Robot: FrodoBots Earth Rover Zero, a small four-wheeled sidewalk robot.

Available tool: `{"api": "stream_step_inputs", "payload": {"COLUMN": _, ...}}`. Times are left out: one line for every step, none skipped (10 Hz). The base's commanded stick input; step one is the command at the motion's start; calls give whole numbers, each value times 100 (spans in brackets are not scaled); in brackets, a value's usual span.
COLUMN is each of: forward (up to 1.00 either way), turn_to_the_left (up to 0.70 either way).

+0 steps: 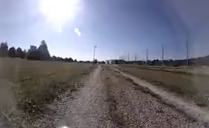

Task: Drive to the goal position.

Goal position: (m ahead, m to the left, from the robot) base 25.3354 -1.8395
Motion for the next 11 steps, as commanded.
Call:
{"api": "stream_step_inputs", "payload": {"forward": 50, "turn_to_the_left": 0}}
{"api": "stream_step_inputs", "payload": {"forward": 50, "turn_to_the_left": 0}}
{"api": "stream_step_inputs", "payload": {"forward": 50, "turn_to_the_left": 0}}
{"api": "stream_step_inputs", "payload": {"forward": 50, "turn_to_the_left": 0}}
{"api": "stream_step_inputs", "payload": {"forward": 50, "turn_to_the_left": 0}}
{"api": "stream_step_inputs", "payload": {"forward": 50, "turn_to_the_left": 0}}
{"api": "stream_step_inputs", "payload": {"forward": 50, "turn_to_the_left": 0}}
{"api": "stream_step_inputs", "payload": {"forward": 50, "turn_to_the_left": 0}}
{"api": "stream_step_inputs", "payload": {"forward": 50, "turn_to_the_left": 0}}
{"api": "stream_step_inputs", "payload": {"forward": 50, "turn_to_the_left": 0}}
{"api": "stream_step_inputs", "payload": {"forward": 50, "turn_to_the_left": 0}}
